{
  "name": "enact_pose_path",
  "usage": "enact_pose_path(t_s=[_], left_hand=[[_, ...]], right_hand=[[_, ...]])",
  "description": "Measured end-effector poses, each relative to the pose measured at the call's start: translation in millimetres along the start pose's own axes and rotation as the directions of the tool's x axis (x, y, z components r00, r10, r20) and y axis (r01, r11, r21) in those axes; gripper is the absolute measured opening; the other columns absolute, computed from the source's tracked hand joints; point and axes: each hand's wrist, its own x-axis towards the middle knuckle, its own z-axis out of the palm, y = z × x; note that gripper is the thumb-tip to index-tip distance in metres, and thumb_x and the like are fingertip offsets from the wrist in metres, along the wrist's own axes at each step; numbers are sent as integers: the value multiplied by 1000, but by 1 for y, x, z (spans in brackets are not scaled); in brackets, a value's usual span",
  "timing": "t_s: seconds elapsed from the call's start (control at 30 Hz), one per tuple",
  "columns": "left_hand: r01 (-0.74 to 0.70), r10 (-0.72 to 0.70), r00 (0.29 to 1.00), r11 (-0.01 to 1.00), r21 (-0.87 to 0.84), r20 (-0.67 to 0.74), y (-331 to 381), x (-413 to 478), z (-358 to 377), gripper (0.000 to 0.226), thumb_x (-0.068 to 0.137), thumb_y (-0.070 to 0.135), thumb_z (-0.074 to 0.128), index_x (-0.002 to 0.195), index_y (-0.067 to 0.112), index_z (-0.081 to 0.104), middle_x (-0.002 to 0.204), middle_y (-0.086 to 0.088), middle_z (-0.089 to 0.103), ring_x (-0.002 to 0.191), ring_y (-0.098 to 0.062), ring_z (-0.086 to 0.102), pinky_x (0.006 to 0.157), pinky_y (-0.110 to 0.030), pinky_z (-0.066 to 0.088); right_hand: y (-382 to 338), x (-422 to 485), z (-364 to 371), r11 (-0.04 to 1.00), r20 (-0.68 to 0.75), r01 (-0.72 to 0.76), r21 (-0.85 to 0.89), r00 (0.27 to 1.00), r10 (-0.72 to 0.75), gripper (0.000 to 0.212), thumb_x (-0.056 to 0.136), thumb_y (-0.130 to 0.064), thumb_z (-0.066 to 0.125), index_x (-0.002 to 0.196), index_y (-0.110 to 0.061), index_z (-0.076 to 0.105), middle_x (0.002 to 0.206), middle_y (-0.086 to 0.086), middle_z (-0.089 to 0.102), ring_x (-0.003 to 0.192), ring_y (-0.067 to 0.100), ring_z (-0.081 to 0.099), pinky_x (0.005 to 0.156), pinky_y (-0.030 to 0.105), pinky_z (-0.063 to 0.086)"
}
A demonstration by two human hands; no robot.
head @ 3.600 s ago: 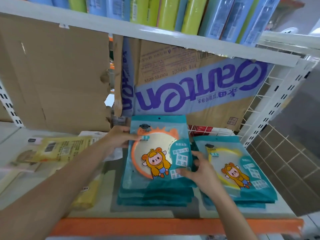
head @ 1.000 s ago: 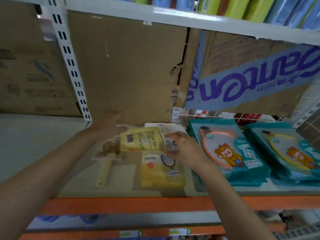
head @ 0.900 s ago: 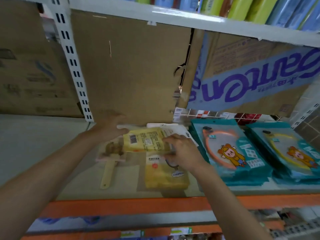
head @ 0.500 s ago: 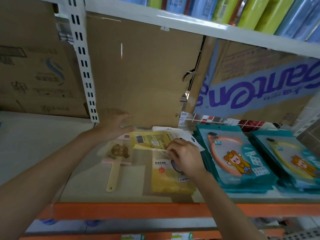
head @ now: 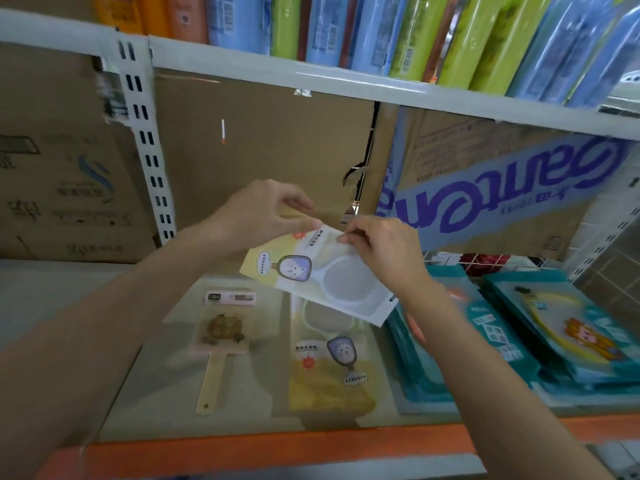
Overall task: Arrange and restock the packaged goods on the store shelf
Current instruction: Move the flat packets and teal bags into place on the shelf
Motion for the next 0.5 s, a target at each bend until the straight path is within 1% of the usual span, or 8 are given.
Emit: enact_pose_path(t_s=[0.1, 0.17, 0.2, 0.27, 0.33, 0.37, 0.43, 0.5], left_hand=[[10, -21, 998, 979, 204, 55, 3, 4, -2, 40, 72, 50, 72, 103, 25, 68, 103, 7, 66, 101, -14, 58, 90, -34, 44], [-18, -11, 995, 956, 294, 94, 3, 6, 1, 43, 74, 47, 71, 106, 19, 68, 105, 3, 66, 101, -19, 58, 86, -30, 42], [-39, 4, 994, 951, 308, 111, 4, 7, 3, 38, 75, 45, 71, 102, 19, 69, 100, 1, 68, 97, -21, 58, 80, -28, 40], [-58, 25, 993, 956, 287, 116, 7, 6, 5, 17, 78, 39, 69, 80, 22, 68, 75, 1, 64, 78, -20, 57, 64, -27, 34], [-46, 20, 994, 971, 236, 110, 8, 5, 6, 26, 81, 33, 68, 59, 30, 55, 55, 6, 47, 57, -12, 45, 53, -26, 28], [-43, 21, 994, 975, 216, 104, 7, 4, 6, 32, 82, 32, 68, 55, 32, 50, 52, 7, 42, 53, -9, 41, 52, -27, 27], [-38, 27, 997, 985, 167, 68, 1, 2, 7, 29, 82, 31, 67, 57, 31, 53, 53, 4, 45, 53, -11, 41, 56, -28, 30], [-10, 9, 1000, 996, 89, 15, -7, -1, 8, 25, 82, 30, 68, 61, 24, 57, 54, -1, 44, 51, -14, 37, 56, -29, 29]], right_hand=[[-4, 5, -10, 1000, 31, -9, 20, 999, 9, 11, 81, -27, 67, 77, -17, 70, 68, 2, 68, 69, 27, 64, 56, 30, 41], [-8, 6, -13, 999, 89, -23, 44, 996, 19, 11, 84, -27, 66, 81, -17, 71, 70, 4, 68, 73, 27, 62, 59, 30, 39], [-9, 6, -13, 999, 106, -23, 50, 994, 18, 12, 84, -27, 66, 82, -17, 71, 70, 4, 68, 74, 26, 62, 60, 29, 38], [-11, 5, -13, 998, 122, -37, 55, 992, 30, 12, 85, -28, 65, 83, -18, 71, 68, 0, 66, 74, 22, 60, 60, 28, 37], [-12, 2, -13, 994, 107, -64, 93, 993, 54, 10, 84, -28, 66, 83, -19, 71, 66, -10, 60, 69, 15, 56, 60, 28, 40], [-12, 0, -14, 989, 90, -78, 122, 994, 67, 8, 84, -27, 67, 83, -20, 70, 68, -12, 60, 68, 11, 54, 61, 29, 44], [-6, -6, -15, 980, 50, -106, 170, 994, 99, 6, 83, -27, 68, 85, -21, 69, 79, -12, 66, 71, 7, 57, 64, 29, 49], [2, -15, -19, 976, 38, -134, 172, 991, 130, 10, 84, -27, 67, 92, -21, 68, 90, -11, 67, 77, 0, 56, 65, 17, 45]])
